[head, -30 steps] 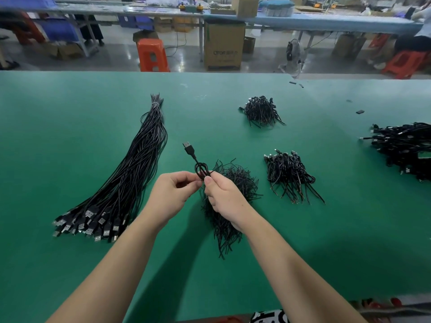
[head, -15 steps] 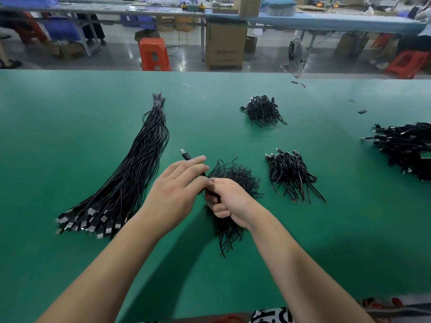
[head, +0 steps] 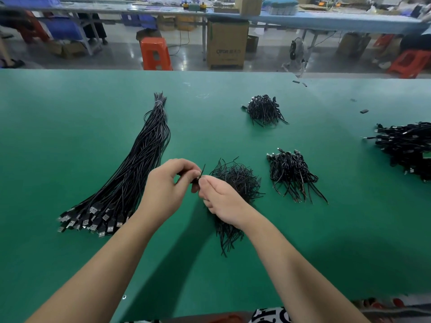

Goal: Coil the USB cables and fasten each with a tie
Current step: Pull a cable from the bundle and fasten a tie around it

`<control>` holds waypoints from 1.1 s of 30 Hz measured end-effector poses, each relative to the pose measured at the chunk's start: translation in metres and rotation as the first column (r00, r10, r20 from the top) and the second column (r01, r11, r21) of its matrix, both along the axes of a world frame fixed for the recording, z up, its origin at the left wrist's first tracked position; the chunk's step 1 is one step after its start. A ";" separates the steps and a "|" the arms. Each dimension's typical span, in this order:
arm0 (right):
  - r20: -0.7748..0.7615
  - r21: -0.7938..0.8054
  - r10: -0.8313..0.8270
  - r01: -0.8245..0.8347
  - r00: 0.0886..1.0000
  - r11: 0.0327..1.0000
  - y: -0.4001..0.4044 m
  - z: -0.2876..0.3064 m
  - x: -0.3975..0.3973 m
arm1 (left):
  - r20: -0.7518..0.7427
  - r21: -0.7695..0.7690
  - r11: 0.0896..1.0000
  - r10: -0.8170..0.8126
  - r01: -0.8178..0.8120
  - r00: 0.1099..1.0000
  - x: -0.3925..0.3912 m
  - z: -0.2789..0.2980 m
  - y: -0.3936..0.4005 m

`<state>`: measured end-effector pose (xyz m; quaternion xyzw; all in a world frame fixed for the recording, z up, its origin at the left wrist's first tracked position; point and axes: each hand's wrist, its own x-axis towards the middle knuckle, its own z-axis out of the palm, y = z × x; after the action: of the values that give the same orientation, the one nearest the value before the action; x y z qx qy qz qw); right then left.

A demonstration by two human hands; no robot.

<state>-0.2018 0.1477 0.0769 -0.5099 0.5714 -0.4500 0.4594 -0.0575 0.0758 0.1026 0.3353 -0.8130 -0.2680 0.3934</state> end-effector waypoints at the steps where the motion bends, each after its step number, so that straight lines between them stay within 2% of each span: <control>1: -0.125 -0.040 -0.026 0.021 0.992 0.999 0.000 0.001 0.001 | -0.005 0.071 0.997 0.013 -0.013 1.000 0.000 0.001 0.000; 3: -0.357 -0.135 -0.089 0.043 0.930 0.990 0.000 0.001 0.001 | -0.002 0.197 0.980 0.026 -0.025 1.000 -0.002 0.002 -0.001; 4: -0.425 -0.181 -0.125 0.051 0.897 0.982 0.000 0.000 0.001 | -0.003 0.259 0.965 0.032 -0.030 0.999 -0.003 0.003 -0.001; 10: -0.619 -0.373 -0.263 0.018 0.740 0.928 0.006 0.001 0.003 | -0.032 0.519 0.855 0.032 -0.011 0.999 -0.008 0.006 0.001; 12: -0.647 -0.398 -0.285 0.005 0.707 0.917 0.005 0.003 0.004 | -0.063 0.548 0.837 0.048 -0.006 0.997 -0.009 0.007 0.002; 17: -0.664 -0.341 -0.266 0.033 0.699 0.940 0.002 0.002 0.001 | 0.013 0.454 0.889 0.067 -0.065 0.998 -0.009 0.009 0.001; 22: -0.706 -0.353 -0.309 0.062 0.638 0.934 0.002 0.003 0.002 | 0.128 0.198 0.947 0.230 -0.252 0.965 -0.010 0.007 0.004; 25: -0.737 -0.377 -0.349 0.077 0.578 0.923 0.001 0.003 0.004 | 0.125 0.124 0.970 0.195 -0.210 0.973 -0.011 0.007 0.011; 29: -0.728 -0.428 -0.417 0.113 0.544 0.897 0.001 0.002 0.009 | 0.182 0.022 0.987 0.150 -0.156 0.972 -0.011 0.009 0.016; 33: -0.769 -0.420 -0.416 0.107 0.486 0.901 0.002 -0.002 0.011 | 0.259 0.031 0.988 0.138 -0.151 0.956 -0.012 0.010 0.012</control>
<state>-0.1903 0.1495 0.0748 -0.6344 0.7125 -0.2972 -0.0381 -0.0696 0.0882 0.1124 0.4355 -0.8232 -0.2135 0.2951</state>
